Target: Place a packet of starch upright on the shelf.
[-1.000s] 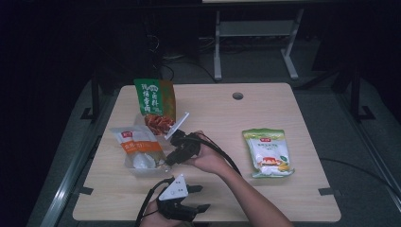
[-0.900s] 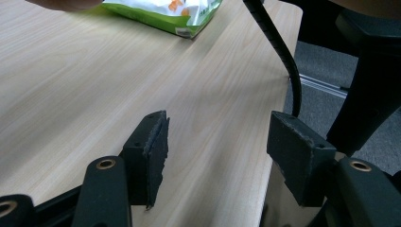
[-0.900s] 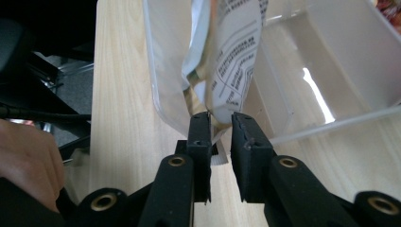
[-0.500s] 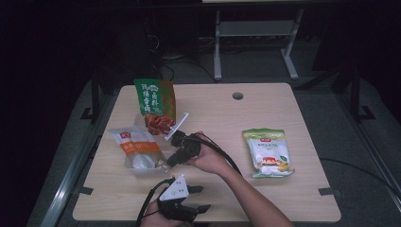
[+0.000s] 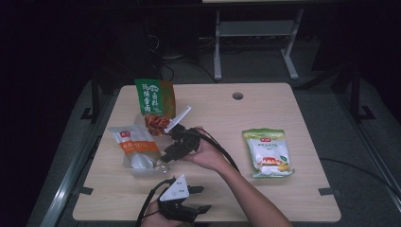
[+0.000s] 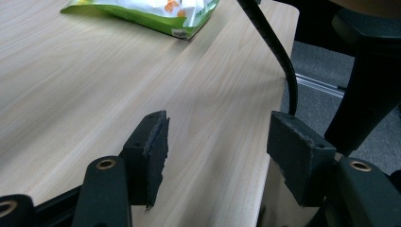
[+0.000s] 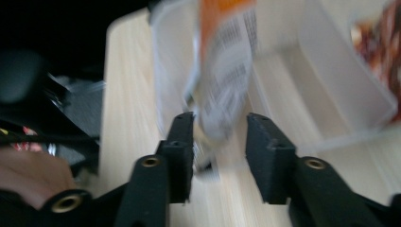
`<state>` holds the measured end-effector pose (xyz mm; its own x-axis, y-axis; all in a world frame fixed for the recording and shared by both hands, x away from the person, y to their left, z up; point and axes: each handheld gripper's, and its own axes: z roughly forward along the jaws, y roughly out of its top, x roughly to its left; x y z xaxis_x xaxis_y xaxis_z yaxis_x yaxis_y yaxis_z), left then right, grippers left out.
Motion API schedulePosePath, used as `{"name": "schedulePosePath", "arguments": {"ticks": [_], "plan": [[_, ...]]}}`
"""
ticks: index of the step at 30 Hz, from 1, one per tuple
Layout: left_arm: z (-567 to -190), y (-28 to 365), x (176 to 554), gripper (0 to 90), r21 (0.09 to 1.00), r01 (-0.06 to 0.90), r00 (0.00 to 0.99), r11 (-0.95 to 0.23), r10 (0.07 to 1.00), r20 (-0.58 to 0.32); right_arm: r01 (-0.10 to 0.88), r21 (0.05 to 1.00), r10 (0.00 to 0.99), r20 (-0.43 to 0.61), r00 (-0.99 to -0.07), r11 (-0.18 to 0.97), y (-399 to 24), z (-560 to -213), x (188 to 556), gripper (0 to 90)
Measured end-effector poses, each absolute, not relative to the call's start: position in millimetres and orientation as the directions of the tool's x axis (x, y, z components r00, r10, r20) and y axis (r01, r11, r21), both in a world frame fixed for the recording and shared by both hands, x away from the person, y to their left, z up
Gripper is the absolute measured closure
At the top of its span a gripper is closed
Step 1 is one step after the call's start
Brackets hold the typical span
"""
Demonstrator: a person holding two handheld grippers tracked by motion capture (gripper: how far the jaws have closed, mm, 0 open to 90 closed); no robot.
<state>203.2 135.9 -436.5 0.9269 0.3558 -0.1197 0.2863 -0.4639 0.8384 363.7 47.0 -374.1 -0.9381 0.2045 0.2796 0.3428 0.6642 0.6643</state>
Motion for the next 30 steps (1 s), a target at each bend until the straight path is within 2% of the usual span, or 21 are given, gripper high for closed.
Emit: {"name": "schedulePosePath", "arguments": {"ticks": [1,3,6,7,8,9,10,11,12,18,23,25,30], "plan": [[-436.6,135.5,203.0,38.8,0.841,0.284,0.927,-0.461,0.355,-0.119,0.323,0.683,0.192,0.263,-0.945,0.655,56.2,-365.5,364.2,53.6],[-436.5,135.7,203.0,38.9,0.84,0.283,0.928,-0.462,0.354,-0.118,0.317,0.683,0.188,0.259,-0.948,0.658,66.0,-361.0,365.6,50.9],[-436.2,135.8,202.8,38.8,0.841,0.279,0.929,-0.463,0.352,-0.115,0.32,0.667,0.186,0.266,-0.946,0.673,79.1,-360.4,369.8,51.1],[-435.6,136.5,203.1,38.8,0.841,0.27,0.932,-0.469,0.347,-0.106,0.303,0.649,0.177,0.254,-0.951,0.698,93.5,-365.1,374.5,56.9],[-435.6,136.5,203.1,38.9,0.841,0.27,0.932,-0.469,0.347,-0.106,0.303,0.649,0.177,0.254,-0.951,0.698,93.5,-365.1,374.5,56.9],[-435.3,136.9,203.6,38.9,0.843,0.265,0.933,-0.469,0.345,-0.101,0.305,0.61,0.176,0.262,-0.949,0.732,107.4,-371.8,377.7,67.7],[-435.3,136.9,203.6,38.8,0.843,0.265,0.933,-0.469,0.345,-0.101,0.305,0.61,0.176,0.262,-0.949,0.732,107.4,-371.8,377.7,67.7],[-435.4,136.9,203.7,38.8,0.842,0.266,0.933,-0.469,0.343,-0.104,0.31,0.592,0.173,0.277,-0.945,0.744,114.2,-377.1,379.0,85.7],[-435.4,136.9,203.6,38.8,0.842,0.266,0.934,-0.469,0.343,-0.104,0.295,0.595,0.162,0.268,-0.95,0.748,114.8,-378.2,378.4,89.8],[-434.8,135.2,201.0,38.7,0.846,0.273,0.933,-0.458,0.34,-0.116,0.29,0.703,0.181,0.228,-0.957,0.649,94.6,-372.7,364.6,90.0],[-435.1,132.9,199.0,38.7,0.845,0.259,0.939,-0.468,0.326,-0.107,0.307,0.769,0.181,0.249,-0.952,0.561,83.6,-370.3,357.4,90.0],[-435.0,132.4,198.0,38.6,0.842,0.264,0.939,-0.47,0.323,-0.114,0.326,0.815,0.178,0.274,-0.945,0.478,77.6,-372.4,356.1,90.0],[-435.1,132.6,197.7,38.6,0.84,0.261,0.942,-0.476,0.316,-0.113,0.325,0.839,0.197,0.264,-0.944,0.437,73.9,-388.9,355.5,90.0]]}}
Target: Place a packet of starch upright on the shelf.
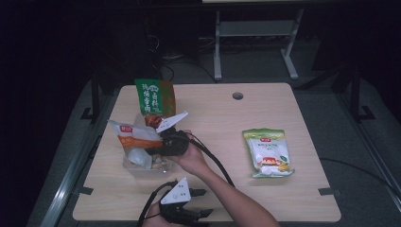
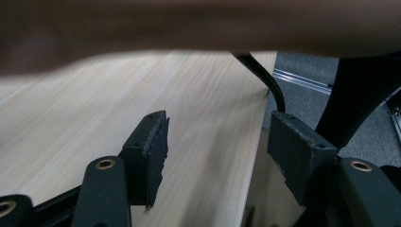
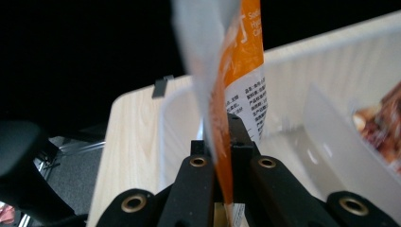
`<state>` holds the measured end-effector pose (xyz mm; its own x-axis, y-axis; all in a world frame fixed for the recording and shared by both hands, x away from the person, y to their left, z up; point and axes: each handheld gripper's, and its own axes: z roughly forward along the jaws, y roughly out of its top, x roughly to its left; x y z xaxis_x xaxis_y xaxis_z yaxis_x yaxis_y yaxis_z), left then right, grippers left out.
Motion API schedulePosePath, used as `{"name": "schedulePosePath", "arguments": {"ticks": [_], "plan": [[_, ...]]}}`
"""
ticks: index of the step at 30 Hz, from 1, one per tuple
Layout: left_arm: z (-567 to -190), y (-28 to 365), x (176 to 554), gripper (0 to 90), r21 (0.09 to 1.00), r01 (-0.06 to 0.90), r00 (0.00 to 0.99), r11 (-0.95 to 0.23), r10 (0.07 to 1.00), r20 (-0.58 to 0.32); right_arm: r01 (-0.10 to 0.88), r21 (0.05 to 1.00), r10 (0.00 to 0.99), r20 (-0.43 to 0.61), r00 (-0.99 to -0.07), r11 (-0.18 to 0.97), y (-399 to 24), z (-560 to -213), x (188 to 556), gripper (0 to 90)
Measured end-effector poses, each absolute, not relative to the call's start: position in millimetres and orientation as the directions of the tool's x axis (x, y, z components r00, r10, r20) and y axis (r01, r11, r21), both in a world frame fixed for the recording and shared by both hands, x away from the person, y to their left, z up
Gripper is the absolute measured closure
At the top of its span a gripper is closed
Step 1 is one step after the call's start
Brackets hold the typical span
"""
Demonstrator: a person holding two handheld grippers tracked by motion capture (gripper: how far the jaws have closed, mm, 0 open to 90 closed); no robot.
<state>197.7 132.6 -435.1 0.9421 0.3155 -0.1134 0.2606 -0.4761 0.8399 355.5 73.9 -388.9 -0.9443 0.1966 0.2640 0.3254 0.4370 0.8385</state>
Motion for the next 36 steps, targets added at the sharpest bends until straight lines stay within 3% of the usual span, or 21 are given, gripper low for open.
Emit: {"name": "schedulePosePath", "arguments": {"ticks": [3,12,13,17,22,27,28,36], "plan": [[-434.9,133.1,197.3,38.4,0.842,0.26,0.942,-0.473,0.316,-0.113,0.335,0.82,0.188,0.279,-0.942,0.463,71.9,-410.8,355.2,90.0],[-435.0,134.2,198.2,38.3,0.847,0.269,0.937,-0.459,0.328,-0.12,0.341,0.802,0.217,0.267,-0.939,0.491,66.5,-413.5,355.5,89.5],[-435.1,134.3,198.4,38.3,0.846,0.268,0.937,-0.461,0.328,-0.119,0.337,0.787,0.212,0.263,-0.941,0.516,65.3,-408.3,357.5,72.0],[-434.8,134.1,198.2,38.3,0.845,0.266,0.939,-0.464,0.325,-0.117,0.337,0.749,0.227,0.25,-0.941,0.571,59.1,-401.4,355.0,64.0],[-434.5,133.5,198.5,38.3,0.845,0.261,0.94,-0.467,0.323,-0.112,0.355,0.709,0.219,0.281,-0.935,0.61,51.1,-401.5,356.1,63.5],[-435.0,132.7,198.9,38.2,0.844,0.265,0.939,-0.467,0.324,-0.116,0.322,0.666,0.218,0.237,-0.947,0.673,53.3,-404.9,354.8,71.8],[-434.9,132.7,199.0,38.3,0.844,0.265,0.939,-0.466,0.324,-0.116,0.291,0.641,0.221,0.189,-0.957,0.71,58.9,-409.4,352.6,78.3],[-434.1,133.3,199.8,38.3,0.845,0.269,0.937,-0.462,0.327,-0.119,0.324,0.614,0.229,0.23,-0.946,0.72,60.4,-414.0,357.4,78.8]]}}
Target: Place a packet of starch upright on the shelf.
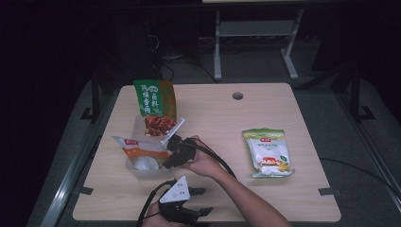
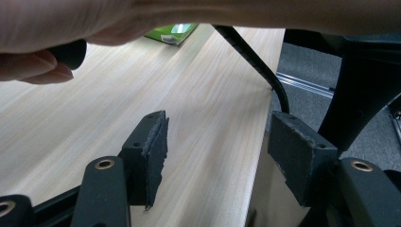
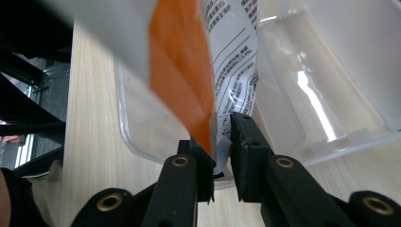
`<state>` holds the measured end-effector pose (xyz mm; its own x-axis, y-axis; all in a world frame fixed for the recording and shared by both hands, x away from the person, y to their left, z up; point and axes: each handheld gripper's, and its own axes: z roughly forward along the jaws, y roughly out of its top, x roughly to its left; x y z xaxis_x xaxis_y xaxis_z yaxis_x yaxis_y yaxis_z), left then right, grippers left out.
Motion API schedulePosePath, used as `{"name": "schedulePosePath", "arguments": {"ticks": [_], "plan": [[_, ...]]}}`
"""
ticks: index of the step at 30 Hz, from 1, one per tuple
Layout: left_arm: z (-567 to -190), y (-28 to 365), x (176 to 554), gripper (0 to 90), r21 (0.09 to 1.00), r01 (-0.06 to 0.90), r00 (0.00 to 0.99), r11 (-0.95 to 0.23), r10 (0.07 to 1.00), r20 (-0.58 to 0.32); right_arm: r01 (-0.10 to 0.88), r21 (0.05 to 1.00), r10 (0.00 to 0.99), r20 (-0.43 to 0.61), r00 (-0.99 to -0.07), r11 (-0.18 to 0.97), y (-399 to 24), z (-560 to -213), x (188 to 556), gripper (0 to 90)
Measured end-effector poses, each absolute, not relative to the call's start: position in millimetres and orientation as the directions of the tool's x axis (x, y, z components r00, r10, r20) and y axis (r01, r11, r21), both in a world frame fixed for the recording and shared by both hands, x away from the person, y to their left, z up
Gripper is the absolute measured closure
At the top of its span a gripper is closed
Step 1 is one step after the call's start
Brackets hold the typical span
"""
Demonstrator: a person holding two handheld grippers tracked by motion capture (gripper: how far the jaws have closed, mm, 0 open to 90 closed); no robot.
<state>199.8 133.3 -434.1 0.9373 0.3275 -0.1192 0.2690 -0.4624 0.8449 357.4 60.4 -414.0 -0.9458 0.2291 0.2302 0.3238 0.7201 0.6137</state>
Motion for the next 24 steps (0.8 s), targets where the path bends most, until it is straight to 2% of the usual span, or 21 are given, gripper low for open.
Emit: {"name": "schedulePosePath", "arguments": {"ticks": [2,3,6,7,8,9,10,11,15,16,17,19,20,21,24], "plan": [[-434.1,133.2,199.0,38.3,0.845,0.266,0.938,-0.463,0.325,-0.117,0.321,0.616,0.229,0.227,-0.947,0.719,59.8,-412.7,357.4,73.9],[-433.6,133.8,198.8,38.3,0.846,0.26,0.94,-0.465,0.324,-0.111,0.335,0.631,0.22,0.256,-0.941,0.7,56.6,-409.3,358.7,65.3],[-433.7,134.5,199.8,38.3,0.847,0.262,0.938,-0.463,0.327,-0.111,0.338,0.661,0.217,0.262,-0.94,0.67,51.8,-402.0,359.0,65.2],[-433.9,134.4,200.0,38.3,0.847,0.265,0.938,-0.461,0.328,-0.115,0.34,0.69,0.218,0.261,-0.94,0.639,48.1,-393.7,358.5,71.2],[-433.9,134.3,200.3,38.3,0.847,0.266,0.937,-0.461,0.328,-0.116,0.34,0.69,0.218,0.261,-0.94,0.639,48.1,-393.7,358.5,71.2],[-434.1,133.9,200.2,38.3,0.847,0.269,0.936,-0.458,0.33,-0.118,0.33,0.703,0.212,0.254,-0.944,0.629,47.3,-392.1,359.1,75.2],[-433.9,133.9,200.2,38.3,0.846,0.269,0.936,-0.461,0.331,-0.118,0.34,0.7,0.222,0.258,-0.94,0.628,47.1,-388.5,358.1,85.9],[-433.8,133.9,200.4,38.3,0.845,0.266,0.937,-0.463,0.329,-0.114,0.323,0.703,0.209,0.247,-0.946,0.634,47.2,-388.6,359.3,89.5],[-434.5,134.1,201.2,38.3,0.847,0.272,0.934,-0.456,0.337,-0.118,0.356,0.687,0.219,0.282,-0.934,0.634,46.1,-392.7,360.8,89.6],[-434.0,134.9,202.2,38.2,0.844,0.27,0.935,-0.464,0.336,-0.114,0.354,0.698,0.208,0.288,-0.935,0.623,42.9,-392.0,361.1,82.0],[-434.1,135.0,202.6,38.2,0.844,0.276,0.932,-0.461,0.342,-0.118,0.354,0.698,0.208,0.288,-0.935,0.623,42.9,-392.0,361.1,82.0],[-433.9,135.8,204.2,37.6,0.842,0.277,0.931,-0.463,0.345,-0.117,0.352,0.727,0.202,0.289,-0.936,0.589,32.7,-384.8,359.9,71.2],[-434.1,135.8,204.5,37.6,0.843,0.281,0.929,-0.459,0.35,-0.118,0.352,0.727,0.202,0.289,-0.936,0.589,32.7,-384.8,359.9,71.2],[-434.1,135.8,205.2,37.2,0.842,0.285,0.927,-0.458,0.354,-0.121,0.359,0.736,0.214,0.289,-0.933,0.573,22.9,-379.3,360.6,66.8],[-433.7,136.2,208.3,36.8,0.842,0.283,0.925,-0.46,0.362,-0.113,0.368,0.738,0.226,0.291,-0.93,0.566,12.6,-375.4,361.2,65.9]]}}
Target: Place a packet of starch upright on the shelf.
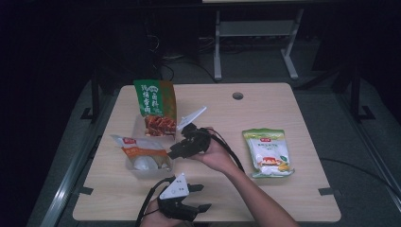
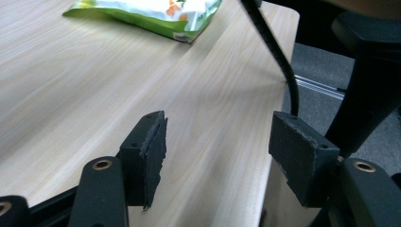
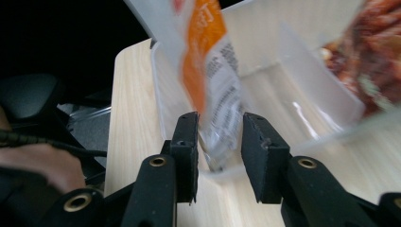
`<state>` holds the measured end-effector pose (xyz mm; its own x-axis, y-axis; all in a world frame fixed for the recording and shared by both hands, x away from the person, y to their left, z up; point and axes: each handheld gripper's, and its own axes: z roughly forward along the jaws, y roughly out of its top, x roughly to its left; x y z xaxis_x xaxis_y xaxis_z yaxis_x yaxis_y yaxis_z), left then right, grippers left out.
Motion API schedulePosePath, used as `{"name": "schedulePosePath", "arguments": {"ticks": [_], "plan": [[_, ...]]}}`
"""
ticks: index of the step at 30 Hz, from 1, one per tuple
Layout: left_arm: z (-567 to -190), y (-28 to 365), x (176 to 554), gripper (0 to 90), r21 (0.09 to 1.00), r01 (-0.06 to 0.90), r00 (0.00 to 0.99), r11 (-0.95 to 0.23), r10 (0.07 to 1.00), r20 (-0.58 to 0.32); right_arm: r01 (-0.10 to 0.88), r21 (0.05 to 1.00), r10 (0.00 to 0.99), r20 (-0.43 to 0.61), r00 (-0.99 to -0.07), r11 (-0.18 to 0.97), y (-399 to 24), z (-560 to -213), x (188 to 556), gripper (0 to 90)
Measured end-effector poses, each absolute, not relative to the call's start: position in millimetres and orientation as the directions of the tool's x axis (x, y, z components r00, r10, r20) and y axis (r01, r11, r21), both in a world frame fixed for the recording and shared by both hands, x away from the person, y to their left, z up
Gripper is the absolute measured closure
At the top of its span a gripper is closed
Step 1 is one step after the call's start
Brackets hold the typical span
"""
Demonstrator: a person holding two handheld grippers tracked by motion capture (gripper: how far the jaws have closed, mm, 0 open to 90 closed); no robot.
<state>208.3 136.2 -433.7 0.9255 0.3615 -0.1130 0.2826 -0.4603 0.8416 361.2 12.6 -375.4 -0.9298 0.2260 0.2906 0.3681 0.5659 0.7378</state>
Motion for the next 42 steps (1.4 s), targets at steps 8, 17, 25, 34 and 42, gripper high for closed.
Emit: {"name": "schedulePosePath", "arguments": {"ticks": [8,17,25,34,42], "plan": [[-433.9,137.1,214.3,34.0,0.833,0.292,0.918,-0.469,0.383,-0.107,0.439,0.72,0.309,0.316,-0.897,0.537,-41.7,-370.6,362.4,56.8],[-436.1,135.5,220.4,31.9,0.832,0.318,0.905,-0.454,0.407,-0.124,0.51,0.696,0.422,0.317,-0.849,0.505,-104.3,-375.5,363.6,49.7],[-437.6,131.9,226.4,31.2,0.821,0.327,0.902,-0.467,0.413,-0.124,0.57,0.67,0.506,0.321,-0.801,0.476,-150.2,-380.3,361.4,46.6],[-435.1,128.2,233.0,30.8,0.814,0.335,0.896,-0.475,0.429,-0.119,0.627,0.644,0.599,0.311,-0.738,0.438,-200.9,-391.8,357.3,43.5],[-432.6,118.7,244.8,30.1,0.819,0.34,0.889,-0.463,0.442,-0.12,0.694,0.598,0.703,0.286,-0.651,0.401,-244.5,-405.2,359.9,41.4]]}}
